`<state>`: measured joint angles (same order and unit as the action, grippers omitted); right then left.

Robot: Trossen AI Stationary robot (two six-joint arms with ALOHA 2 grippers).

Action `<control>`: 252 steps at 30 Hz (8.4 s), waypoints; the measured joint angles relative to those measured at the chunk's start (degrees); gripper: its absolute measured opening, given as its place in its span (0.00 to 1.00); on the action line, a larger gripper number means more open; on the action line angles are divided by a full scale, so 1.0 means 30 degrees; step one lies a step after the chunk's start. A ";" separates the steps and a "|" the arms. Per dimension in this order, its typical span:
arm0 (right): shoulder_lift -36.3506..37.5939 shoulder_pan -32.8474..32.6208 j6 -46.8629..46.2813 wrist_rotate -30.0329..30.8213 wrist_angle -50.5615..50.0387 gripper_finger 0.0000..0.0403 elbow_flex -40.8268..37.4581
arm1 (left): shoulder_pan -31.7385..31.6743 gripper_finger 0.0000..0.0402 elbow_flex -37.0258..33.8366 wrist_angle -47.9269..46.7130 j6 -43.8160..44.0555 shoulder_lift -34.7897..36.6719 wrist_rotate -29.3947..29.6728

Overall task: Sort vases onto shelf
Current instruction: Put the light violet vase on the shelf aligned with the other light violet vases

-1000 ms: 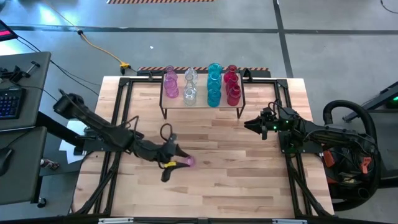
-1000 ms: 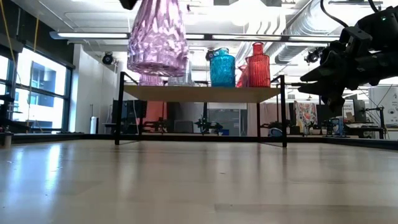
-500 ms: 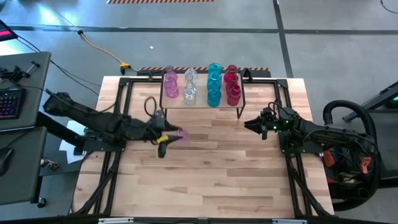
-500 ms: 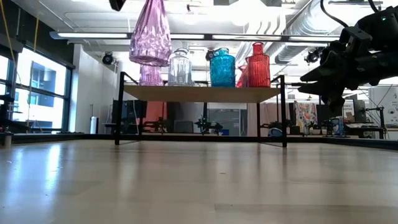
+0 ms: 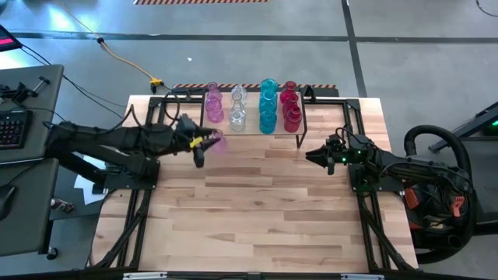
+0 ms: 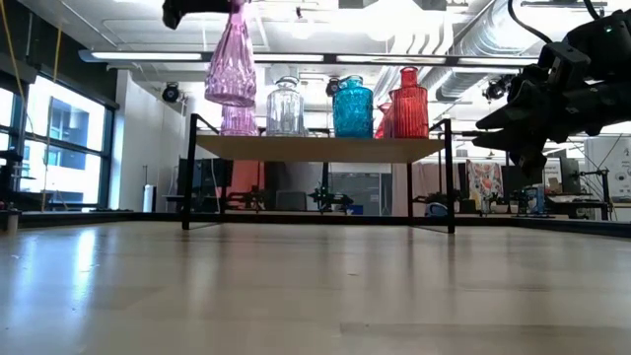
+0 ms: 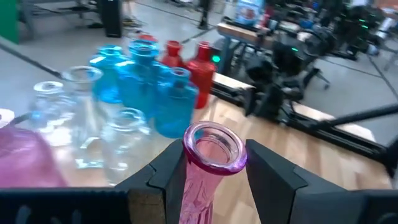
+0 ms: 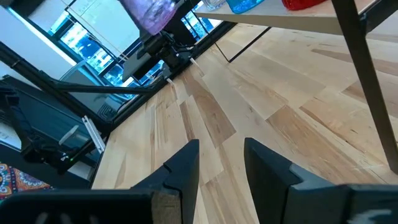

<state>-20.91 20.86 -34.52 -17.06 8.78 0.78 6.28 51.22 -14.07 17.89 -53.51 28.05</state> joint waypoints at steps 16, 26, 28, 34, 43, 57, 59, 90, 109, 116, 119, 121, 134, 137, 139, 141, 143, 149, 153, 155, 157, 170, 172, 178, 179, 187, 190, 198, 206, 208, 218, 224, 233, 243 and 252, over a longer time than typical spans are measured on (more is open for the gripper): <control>-0.0004 0.0005 0.0000 -0.0005 0.0000 0.27 0.0000 | -0.3896 0.34 0.0000 -0.1030 0.0652 0.0395 -0.1173; 0.0002 0.0000 0.0000 -0.0005 0.0000 0.27 0.0000 | -0.4501 0.34 -0.0007 -0.0800 0.0357 0.0450 -0.1100; -0.0004 0.0000 0.0000 0.0000 -0.0002 0.27 0.0000 | -0.4410 0.34 -0.0007 -0.0887 0.0357 0.0714 -0.1106; 0.0000 0.0007 0.0000 -0.0005 0.0000 0.27 0.0000 | -0.3620 0.34 -0.2056 0.1382 0.0234 0.2244 -0.0270; 0.0000 0.0001 0.0000 -0.0005 -0.0001 0.27 0.0000 | -0.4014 0.34 -0.3478 0.3026 0.0002 0.2807 -0.0175; -0.0004 0.0000 0.0000 -0.0005 0.0000 0.27 0.0000 | -0.5012 0.34 -0.3738 0.3502 0.0496 0.1962 -0.0786; 0.0001 0.0000 0.0000 -0.0005 0.0000 0.27 0.0000 | -0.5103 0.34 -0.3738 0.3609 0.0503 0.1760 -0.0827; 0.0002 0.0007 0.0000 -0.0005 0.0000 0.27 0.0000 | -0.5609 0.35 -0.3723 0.4170 0.0336 0.1075 -0.0291; 0.0002 0.0002 0.0000 -0.0005 0.0000 0.27 0.0000 | -0.5609 0.39 -0.3687 0.4549 0.0321 0.0587 0.0073; -0.0005 0.0000 0.0000 -0.0005 -0.0004 0.27 0.0000 | -0.5609 0.40 -0.3687 0.4600 0.0155 0.0558 0.0042; -0.0004 0.0001 0.0000 -0.0005 -0.0006 0.27 0.0000 | -0.5609 0.40 -0.3687 0.4607 0.0143 0.0558 0.0054; -0.0005 0.0007 0.0000 -0.0004 0.0000 0.27 0.0000 | -0.5609 0.40 -0.3687 0.4607 0.0139 0.0558 0.0089; -0.0005 0.0002 0.0000 -0.0005 -0.0002 0.27 0.0000 | -0.5721 0.40 -0.3701 0.4543 -0.0189 0.0551 0.0346; 0.0002 0.0007 0.0000 -0.0005 0.0000 0.27 0.0000 | -0.5887 0.40 -0.3708 0.4527 -0.0189 0.0551 0.0296; -0.0002 0.0003 0.0000 0.0001 -0.0003 0.27 0.0000 | -0.5963 0.40 -0.3708 0.4541 -0.0189 0.0551 0.0200; -0.0001 0.0000 0.0000 -0.0005 0.0000 0.27 0.0000 | -0.5966 0.40 -0.3708 0.4541 -0.0190 0.0551 0.0189; 0.0002 0.0003 0.0000 -0.0005 -0.0004 0.27 0.0000 | -0.5966 0.40 -0.3708 0.4541 -0.0189 0.0551 0.0182; -0.0005 0.0007 0.0000 -0.0005 -0.0007 0.27 0.0000 | -0.6011 0.40 -0.3708 0.4546 -0.0261 0.0551 0.0161; 0.0002 0.0000 0.0000 -0.0005 -0.0003 0.27 0.0000 | -0.6187 0.40 -0.3713 0.4561 -0.0364 0.0551 -0.0038; -0.0005 0.0004 0.0000 -0.0005 -0.0004 0.27 0.0000 | -0.6251 0.40 -0.3716 0.4570 -0.0364 0.0551 -0.0161; -0.0005 0.0007 0.0000 0.0000 -0.0005 0.27 0.0000 | -0.6257 0.40 -0.3716 0.4570 -0.0364 0.0551 -0.0168; 0.0000 0.0005 0.0000 -0.0005 -0.0002 0.27 0.0000 | -0.6753 0.40 -0.3716 0.4592 -0.0364 0.0551 -0.0676; -0.0003 0.0002 0.0000 -0.0005 -0.0005 0.27 0.0000 | -0.6753 0.40 -0.3716 0.4592 -0.0361 0.0551 -0.0685; -0.0005 0.0006 0.0000 0.0002 -0.0007 0.27 0.0000 | -0.6753 0.40 -0.3716 0.4585 -0.0346 0.0543 -0.0736; 0.0002 0.0004 0.0000 -0.0005 -0.0007 0.27 0.0000 | -0.6745 0.40 -0.3716 0.4585 -0.0339 0.0536 -0.0736; 0.0002 0.0000 0.0000 -0.0005 -0.0007 0.27 0.0000 | -0.6753 0.47 -0.3716 0.4563 -0.0681 0.0536 -0.0565; 0.0002 0.0006 0.0000 -0.0005 -0.0007 0.27 0.0000 | -0.6753 0.49 -0.3716 0.4574 -0.0819 0.0536 -0.0444; -0.0004 0.0000 0.0000 -0.0005 -0.0007 0.27 0.0000 | -0.6753 0.49 -0.3723 0.4888 -0.0867 0.0536 -0.0430; -0.0005 0.0000 0.0000 -0.0005 -0.0007 0.27 0.0000 | -0.6753 0.49 -0.3723 0.5794 -0.1498 0.0536 -0.0303; -0.0004 0.0002 0.0000 -0.0005 -0.0007 0.27 0.0000 | -0.6753 0.49 -0.3723 0.5999 -0.1547 0.0536 -0.0291; 0.0002 0.0004 0.0000 -0.0002 -0.0004 0.27 0.0000 | -0.6753 0.49 -0.3719 0.7242 -0.2382 0.0551 -0.0250; -0.0005 0.0000 0.0000 -0.0005 0.0000 0.27 0.0000 | -0.6726 0.49 -0.2477 0.7397 -0.4552 0.0726 -0.0256; -0.0005 0.0003 0.0000 -0.0003 -0.0005 0.27 0.0000 | -0.4544 0.49 -0.1319 0.3424 -0.5929 0.2271 -0.0736; -0.0005 0.0007 0.0000 -0.0005 -0.0001 0.27 0.0000 | -0.1261 0.49 -0.1323 -0.4029 -0.2089 0.2103 0.1264; 0.0001 0.0001 0.0000 -0.0005 0.0000 0.27 0.0000 | -0.1549 0.49 -0.1326 -0.4470 -0.2806 -0.0241 0.1610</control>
<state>-20.91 20.86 -34.52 -17.08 8.78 0.78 1.63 47.24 -27.48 9.47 -54.23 32.88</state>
